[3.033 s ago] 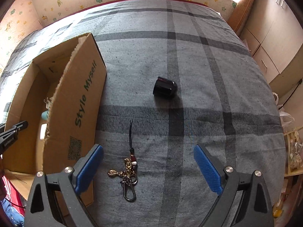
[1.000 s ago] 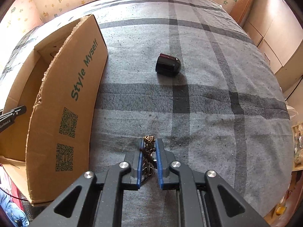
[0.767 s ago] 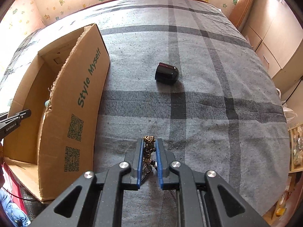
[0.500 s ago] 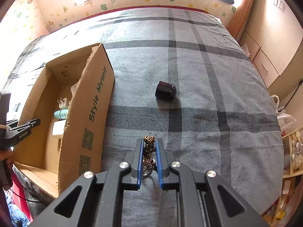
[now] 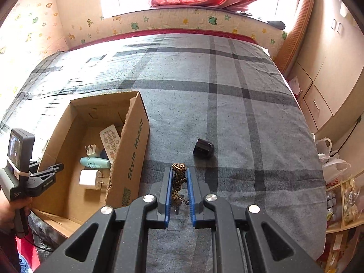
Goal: Organize rigid objects
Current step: 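Carry the brass keychain with the right gripper into the box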
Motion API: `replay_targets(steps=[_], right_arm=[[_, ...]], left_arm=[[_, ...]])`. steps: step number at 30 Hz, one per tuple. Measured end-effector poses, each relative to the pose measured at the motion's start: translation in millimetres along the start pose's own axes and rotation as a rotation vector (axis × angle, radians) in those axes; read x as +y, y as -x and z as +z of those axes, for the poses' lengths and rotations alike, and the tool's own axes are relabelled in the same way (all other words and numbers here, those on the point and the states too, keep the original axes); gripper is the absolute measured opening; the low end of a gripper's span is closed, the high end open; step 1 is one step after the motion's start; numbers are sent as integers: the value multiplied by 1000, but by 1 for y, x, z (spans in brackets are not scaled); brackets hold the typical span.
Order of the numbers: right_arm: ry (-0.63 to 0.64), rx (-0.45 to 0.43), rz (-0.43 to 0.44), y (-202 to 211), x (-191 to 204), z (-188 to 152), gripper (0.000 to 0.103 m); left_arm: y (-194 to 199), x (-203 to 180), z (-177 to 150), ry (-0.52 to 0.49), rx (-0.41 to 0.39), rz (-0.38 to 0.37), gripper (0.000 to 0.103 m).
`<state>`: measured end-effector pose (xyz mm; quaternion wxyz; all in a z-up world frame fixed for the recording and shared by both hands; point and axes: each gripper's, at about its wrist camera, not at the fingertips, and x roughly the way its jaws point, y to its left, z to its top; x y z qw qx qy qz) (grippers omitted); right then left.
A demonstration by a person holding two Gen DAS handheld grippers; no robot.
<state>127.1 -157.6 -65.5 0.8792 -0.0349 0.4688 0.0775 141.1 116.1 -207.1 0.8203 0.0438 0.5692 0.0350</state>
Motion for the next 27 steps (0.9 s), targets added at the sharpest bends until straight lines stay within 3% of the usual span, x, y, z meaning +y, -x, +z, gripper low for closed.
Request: replay_targets(steps=[11,27], right_arm=[[50,-81,29,24,25,33,12],[133,-124,129,26,87,68,12]], left_arm=[[-1,0,0,-1,1,0,13],[0,1,-1,4,-1,-6,13]])
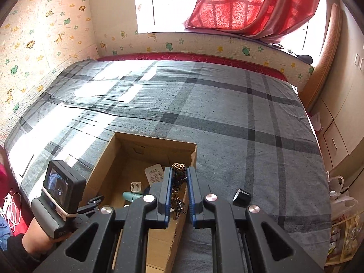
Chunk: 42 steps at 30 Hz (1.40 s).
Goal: Organize rigid objects
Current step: 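Carry the brass keychain with the right gripper into the box, then open the right gripper to drop the keychain beside the remote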
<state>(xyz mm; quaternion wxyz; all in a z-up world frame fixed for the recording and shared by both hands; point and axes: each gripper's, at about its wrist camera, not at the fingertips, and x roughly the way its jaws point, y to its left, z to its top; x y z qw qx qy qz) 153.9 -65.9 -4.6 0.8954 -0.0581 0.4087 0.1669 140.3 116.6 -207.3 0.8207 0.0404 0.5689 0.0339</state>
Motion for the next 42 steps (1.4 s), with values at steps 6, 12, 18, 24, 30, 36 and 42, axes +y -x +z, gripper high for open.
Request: replay_targets(steps=[6,12,18,24,30,36,42], right_arm=[[26,29,47,-22,23,6,12],[66,64,72,-47,46,5,12],[78,115,84,-78,60,0,12],[68,164,92,-107,67,-7,12],[46,230,96,-138,69,-16,12],[39,292,78,-164,68,-29,12],[48,348,69,-184,69,-44,12]], left_arm=[[0,1,0,0,1,-1,13],[0,1,0,0,1,-1,13],[-1,1,0,0,1,-2,13],[-1,1,0,0,2,-1,13],[-1,1,0,0,2,0,14],[0,1,0,-2,2,2,14],[0,0,0,-5,3,4,14]])
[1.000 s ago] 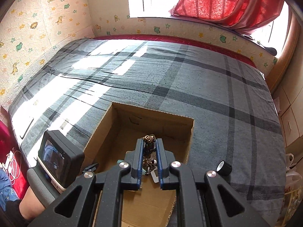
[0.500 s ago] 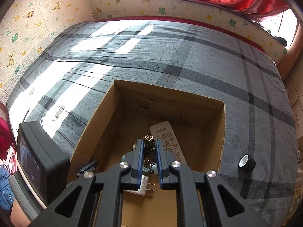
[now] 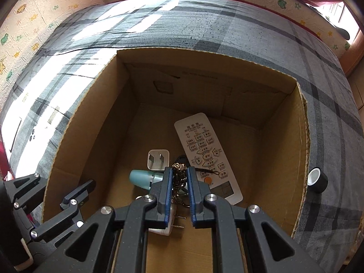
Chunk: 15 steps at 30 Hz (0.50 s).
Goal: Organize rigid objects
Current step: 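Open the right gripper to drop the keychain beside the remote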
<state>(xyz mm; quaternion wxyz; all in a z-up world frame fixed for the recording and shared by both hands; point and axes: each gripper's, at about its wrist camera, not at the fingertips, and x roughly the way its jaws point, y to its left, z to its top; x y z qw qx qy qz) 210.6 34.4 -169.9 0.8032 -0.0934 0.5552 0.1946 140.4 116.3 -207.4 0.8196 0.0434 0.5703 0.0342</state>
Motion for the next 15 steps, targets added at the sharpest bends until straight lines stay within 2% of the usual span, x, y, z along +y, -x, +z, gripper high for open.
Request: replay_targets(steps=[3,15], right_arm=[[-2,23,4,-7,-1,-2,13],[-16,11,6,-2,-4,-1,14]], left_arm=[[0,-1,0,-1,-2,2,14],[0,-1,1,-4,1,2,14]])
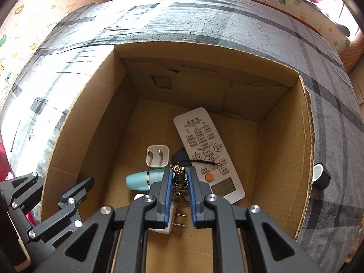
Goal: Organize rigid objects
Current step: 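Open the right gripper to drop the keychain beside the remote, then withdraw the right gripper from the box toward the black cylindrical cap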
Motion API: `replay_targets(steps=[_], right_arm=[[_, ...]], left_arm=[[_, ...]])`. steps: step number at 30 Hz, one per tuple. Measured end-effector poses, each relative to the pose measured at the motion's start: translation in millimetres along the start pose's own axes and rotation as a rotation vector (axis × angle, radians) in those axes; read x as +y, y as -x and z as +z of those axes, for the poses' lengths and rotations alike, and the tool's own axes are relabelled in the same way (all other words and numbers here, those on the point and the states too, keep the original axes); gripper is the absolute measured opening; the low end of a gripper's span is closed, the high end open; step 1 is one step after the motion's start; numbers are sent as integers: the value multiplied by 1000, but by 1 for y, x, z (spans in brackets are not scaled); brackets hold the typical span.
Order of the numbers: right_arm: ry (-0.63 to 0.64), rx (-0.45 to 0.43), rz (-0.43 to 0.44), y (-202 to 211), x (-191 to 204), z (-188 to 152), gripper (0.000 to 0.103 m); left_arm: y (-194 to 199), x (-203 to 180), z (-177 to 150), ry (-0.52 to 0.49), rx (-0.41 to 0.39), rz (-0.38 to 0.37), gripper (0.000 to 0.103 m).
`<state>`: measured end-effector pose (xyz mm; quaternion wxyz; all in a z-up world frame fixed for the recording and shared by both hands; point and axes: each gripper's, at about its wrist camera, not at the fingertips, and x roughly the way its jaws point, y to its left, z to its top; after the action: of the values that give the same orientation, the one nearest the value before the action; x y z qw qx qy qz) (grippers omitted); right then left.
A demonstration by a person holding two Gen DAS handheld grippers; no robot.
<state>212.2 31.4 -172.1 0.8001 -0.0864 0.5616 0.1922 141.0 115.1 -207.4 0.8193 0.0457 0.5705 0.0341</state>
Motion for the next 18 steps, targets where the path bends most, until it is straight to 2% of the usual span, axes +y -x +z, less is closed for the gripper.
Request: replay_targets(steps=[3,5,9,18], right_arm=[[-1,-8,3,4,1,1,14],[-2,-14,2,9,1,2,17],[-11,-28,8,15,0,2,34],[-7,-63,11,36,2,1,50]], left_arm=[[0,0,0,-1,0,2,14],[0,-1,1,0,0,1,14],[0,-1,0,0,0,2,14],[-1,-1,0,-1,1,2,14]])
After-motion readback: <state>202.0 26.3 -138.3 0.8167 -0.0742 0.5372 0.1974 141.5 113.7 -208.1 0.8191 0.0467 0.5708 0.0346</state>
